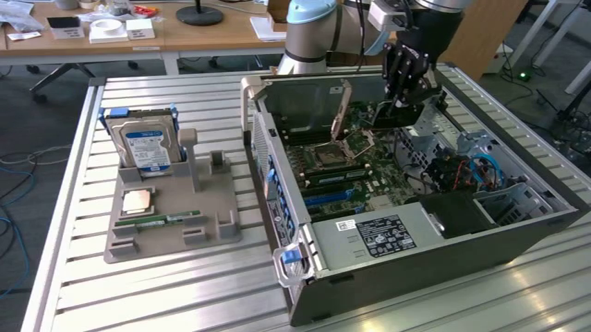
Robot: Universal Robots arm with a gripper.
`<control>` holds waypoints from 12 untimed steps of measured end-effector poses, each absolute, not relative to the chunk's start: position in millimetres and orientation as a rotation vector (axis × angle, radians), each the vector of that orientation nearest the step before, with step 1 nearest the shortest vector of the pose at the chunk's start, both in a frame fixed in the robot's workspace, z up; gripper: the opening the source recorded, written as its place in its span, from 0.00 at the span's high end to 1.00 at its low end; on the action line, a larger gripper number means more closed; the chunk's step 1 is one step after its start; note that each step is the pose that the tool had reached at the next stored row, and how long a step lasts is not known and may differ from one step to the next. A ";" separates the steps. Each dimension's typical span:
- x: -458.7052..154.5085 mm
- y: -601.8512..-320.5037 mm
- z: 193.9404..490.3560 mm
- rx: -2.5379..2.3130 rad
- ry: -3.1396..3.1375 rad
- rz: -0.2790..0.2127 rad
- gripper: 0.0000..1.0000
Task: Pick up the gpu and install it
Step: 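Insert the gpu into the slot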
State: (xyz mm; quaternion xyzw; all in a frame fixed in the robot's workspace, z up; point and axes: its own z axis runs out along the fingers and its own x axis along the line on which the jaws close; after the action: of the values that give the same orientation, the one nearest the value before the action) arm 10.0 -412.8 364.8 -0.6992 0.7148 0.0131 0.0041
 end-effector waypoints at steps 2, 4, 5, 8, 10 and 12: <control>9.0 -412.9 364.7 -2.191 2.240 0.041 0.74; 7.3 -412.9 364.5 -2.191 2.240 0.041 0.74; 6.3 -412.9 364.5 -2.191 2.240 0.041 0.74; 3.1 -412.9 364.3 -2.191 2.240 0.041 0.74; 1.5 -412.9 364.3 -2.191 2.240 0.040 0.74; 0.1 -412.8 363.9 -2.191 2.240 0.040 0.74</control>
State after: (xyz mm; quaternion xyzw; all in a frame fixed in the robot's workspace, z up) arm 0.1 -412.8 363.9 -0.6992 0.7148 0.0129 0.0043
